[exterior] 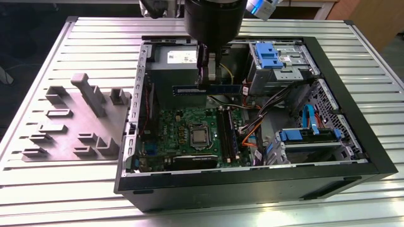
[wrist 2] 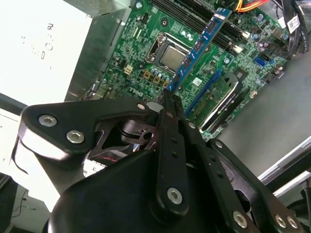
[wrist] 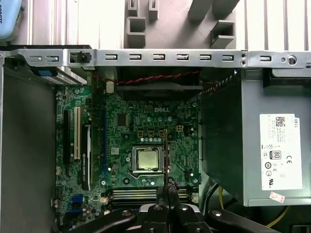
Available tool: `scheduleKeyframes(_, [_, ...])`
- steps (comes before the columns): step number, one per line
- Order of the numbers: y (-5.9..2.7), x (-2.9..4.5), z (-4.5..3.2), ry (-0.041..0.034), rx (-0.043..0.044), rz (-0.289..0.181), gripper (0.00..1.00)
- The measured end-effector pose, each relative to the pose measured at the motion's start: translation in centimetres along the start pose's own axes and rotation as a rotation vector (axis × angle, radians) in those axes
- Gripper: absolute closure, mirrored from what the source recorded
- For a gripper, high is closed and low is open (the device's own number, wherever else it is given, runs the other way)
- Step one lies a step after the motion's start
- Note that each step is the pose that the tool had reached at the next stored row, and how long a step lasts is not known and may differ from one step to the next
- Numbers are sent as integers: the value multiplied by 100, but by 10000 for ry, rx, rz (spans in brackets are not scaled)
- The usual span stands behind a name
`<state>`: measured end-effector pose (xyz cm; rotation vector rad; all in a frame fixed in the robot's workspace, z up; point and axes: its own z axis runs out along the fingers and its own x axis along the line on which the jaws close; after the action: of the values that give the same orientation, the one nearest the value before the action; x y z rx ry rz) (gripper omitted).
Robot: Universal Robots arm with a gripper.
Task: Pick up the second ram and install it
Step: 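Pick up the second ram and move it above second insertion slot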
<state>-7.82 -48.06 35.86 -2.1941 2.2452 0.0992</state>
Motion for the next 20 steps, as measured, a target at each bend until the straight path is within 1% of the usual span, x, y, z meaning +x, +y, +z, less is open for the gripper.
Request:
scheduleKeyframes(10, [-81,2,86,2,0,0,89])
scheduleKeyframes(14, [-123,4,139,3,0,0,89])
scheduleKeyframes(20, [-172,7,242,1,1,0,89])
